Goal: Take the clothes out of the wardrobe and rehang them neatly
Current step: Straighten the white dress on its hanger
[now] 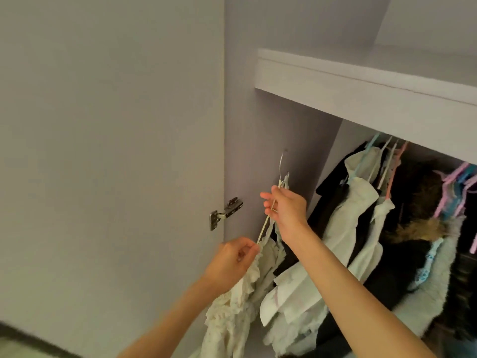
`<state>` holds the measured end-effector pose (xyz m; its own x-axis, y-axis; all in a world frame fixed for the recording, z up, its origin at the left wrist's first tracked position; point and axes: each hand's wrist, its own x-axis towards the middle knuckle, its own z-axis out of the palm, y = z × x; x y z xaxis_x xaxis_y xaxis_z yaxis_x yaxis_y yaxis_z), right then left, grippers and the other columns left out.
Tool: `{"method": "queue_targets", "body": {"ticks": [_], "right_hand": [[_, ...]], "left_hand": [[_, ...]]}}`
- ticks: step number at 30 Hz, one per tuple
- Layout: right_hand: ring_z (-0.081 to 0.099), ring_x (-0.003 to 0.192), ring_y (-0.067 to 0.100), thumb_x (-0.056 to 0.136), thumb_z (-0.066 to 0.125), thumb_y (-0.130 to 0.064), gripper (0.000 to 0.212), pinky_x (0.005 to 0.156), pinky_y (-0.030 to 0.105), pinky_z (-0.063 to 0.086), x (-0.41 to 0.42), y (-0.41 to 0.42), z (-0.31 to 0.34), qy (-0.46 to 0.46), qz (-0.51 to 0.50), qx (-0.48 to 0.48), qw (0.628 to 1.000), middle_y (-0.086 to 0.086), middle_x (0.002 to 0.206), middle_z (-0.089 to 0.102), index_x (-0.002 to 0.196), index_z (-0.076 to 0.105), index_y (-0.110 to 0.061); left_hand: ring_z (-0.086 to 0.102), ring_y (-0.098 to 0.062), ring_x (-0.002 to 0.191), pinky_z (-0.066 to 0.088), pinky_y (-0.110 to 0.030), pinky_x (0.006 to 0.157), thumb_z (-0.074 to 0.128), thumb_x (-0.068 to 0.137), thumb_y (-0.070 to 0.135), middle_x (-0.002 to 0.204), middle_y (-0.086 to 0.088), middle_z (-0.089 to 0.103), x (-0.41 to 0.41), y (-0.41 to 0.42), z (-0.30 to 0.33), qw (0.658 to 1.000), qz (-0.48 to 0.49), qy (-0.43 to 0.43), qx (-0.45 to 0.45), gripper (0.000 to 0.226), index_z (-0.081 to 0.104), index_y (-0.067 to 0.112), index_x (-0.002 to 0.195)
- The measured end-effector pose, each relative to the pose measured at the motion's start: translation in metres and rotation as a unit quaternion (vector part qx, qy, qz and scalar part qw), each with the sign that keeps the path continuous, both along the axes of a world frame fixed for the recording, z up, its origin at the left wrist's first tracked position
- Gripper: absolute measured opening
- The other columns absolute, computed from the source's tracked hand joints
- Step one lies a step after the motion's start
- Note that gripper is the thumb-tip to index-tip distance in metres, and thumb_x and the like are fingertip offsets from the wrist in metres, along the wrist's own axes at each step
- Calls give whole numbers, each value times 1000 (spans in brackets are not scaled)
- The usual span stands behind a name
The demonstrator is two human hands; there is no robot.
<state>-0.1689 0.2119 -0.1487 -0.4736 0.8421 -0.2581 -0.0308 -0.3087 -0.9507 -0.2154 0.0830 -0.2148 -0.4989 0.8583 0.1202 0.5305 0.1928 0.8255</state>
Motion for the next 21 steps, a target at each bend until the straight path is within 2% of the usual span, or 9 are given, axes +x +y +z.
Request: {"method": "queue_targets", "body": {"ticks": [2, 4, 9, 12, 15, 17, 21], "right_hand": [[55, 62, 11, 95, 51, -12, 9, 58, 21, 47, 12, -15, -8, -19, 42, -14, 999, 6, 84, 68, 90, 59, -14], [57, 63, 10, 94, 53, -14, 9, 60, 23, 48, 33, -28, -18, -38, 74, -8, 997, 6, 84, 69, 93, 62, -13], [57, 51, 10, 92, 56, -16, 14, 51, 23, 47, 81, -53, -33, -100, 163, 85, 978, 6, 72, 70, 85, 67, -12], [53, 43, 9, 90, 59, -19, 14, 44, 20, 45, 92, -68, -33, -117, 221, 149, 957, 7, 66, 69, 88, 70, -9], [50, 41, 9, 90, 60, -19, 15, 41, 20, 42, 100, -78, -32, -108, 219, 181, 952, 7, 59, 65, 83, 70, -10], [49, 39, 7, 90, 59, -20, 22, 41, 19, 41, 106, -80, -34, -107, 204, 196, 953, 7, 56, 63, 75, 70, -7], [51, 45, 7, 92, 56, -23, 31, 44, 12, 42, 118, -89, -36, -123, 166, 255, 945, 5, 56, 61, 65, 65, -10]], "left_hand": [[51, 12, 59, 36, -4, 61, 50, 95, 22, 70, 12, 59, 6, -17, -1, 999, -18, 16, -41, 19, 64, 9, 94], [51, 14, 60, 36, -3, 62, 50, 95, 24, 74, 10, 62, 12, -34, -4, 998, 10, 43, -55, 21, 65, 9, 96], [56, 4, 70, 42, -10, 66, 50, 95, 23, 87, 11, 64, 30, -82, -16, 991, 95, 67, -58, 17, 65, 16, 97], [56, 3, 83, 44, -15, 74, 50, 94, 18, 97, 11, 60, 44, -107, -21, 984, 151, 87, -32, 14, 64, 18, 99], [59, -7, 87, 47, -25, 81, 49, 94, 12, 103, 9, 57, 48, -130, -20, 974, 192, 119, -17, 19, 63, 20, 104], [60, -14, 88, 49, -30, 83, 47, 94, 9, 105, 8, 57, 50, -146, -16, 970, 207, 126, -19, 24, 63, 22, 105], [59, -11, 92, 49, -30, 86, 45, 95, 11, 106, 11, 56, 56, -175, -11, 966, 224, 127, -30, 25, 63, 25, 106]]}}
